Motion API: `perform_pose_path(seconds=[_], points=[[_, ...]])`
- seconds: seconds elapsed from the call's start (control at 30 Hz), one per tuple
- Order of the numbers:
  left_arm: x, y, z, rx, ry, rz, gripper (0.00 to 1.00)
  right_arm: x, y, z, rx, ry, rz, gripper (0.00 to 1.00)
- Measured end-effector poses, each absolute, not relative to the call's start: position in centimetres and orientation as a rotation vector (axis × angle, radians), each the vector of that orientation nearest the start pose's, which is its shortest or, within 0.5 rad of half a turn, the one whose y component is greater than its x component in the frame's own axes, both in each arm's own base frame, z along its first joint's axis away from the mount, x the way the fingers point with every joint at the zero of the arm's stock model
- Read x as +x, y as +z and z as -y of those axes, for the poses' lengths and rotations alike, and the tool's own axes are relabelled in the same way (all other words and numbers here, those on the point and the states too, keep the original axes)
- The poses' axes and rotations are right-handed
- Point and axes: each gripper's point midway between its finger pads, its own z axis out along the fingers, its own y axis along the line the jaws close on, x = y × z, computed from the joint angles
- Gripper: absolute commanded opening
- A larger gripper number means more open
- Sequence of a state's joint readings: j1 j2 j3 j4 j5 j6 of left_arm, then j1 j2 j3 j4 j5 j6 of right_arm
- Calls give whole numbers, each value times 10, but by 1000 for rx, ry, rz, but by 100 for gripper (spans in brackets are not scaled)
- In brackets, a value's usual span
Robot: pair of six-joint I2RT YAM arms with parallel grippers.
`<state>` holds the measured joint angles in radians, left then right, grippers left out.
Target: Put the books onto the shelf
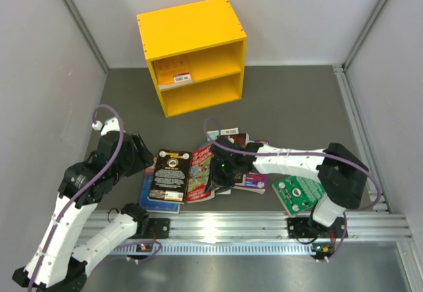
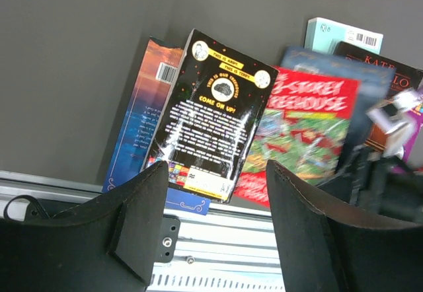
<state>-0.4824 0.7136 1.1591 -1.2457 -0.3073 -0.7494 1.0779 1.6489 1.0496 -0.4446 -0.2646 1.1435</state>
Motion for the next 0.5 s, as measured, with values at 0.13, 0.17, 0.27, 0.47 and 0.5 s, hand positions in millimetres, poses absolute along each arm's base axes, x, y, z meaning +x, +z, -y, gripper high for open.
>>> perform_pose_path(seconds=[0.13,0.17,0.27,0.47,0.5], points=[[162,246,54,-460,-246,-2284,66,156,92,-329,56,837,-2967,34],[163,247,54,-460,-247,-2283,66,173,97,-316,87,816,-2950,63],[167,247,56,-461,-249,-2281,66,233,118,-276,147,725,-2851,100],[178,244,63,-467,-245,-2296,66,255,148,-246,64,656,-2775,100],[179,245,64,-467,-248,-2294,66,249,149,-244,54,656,-2782,100]])
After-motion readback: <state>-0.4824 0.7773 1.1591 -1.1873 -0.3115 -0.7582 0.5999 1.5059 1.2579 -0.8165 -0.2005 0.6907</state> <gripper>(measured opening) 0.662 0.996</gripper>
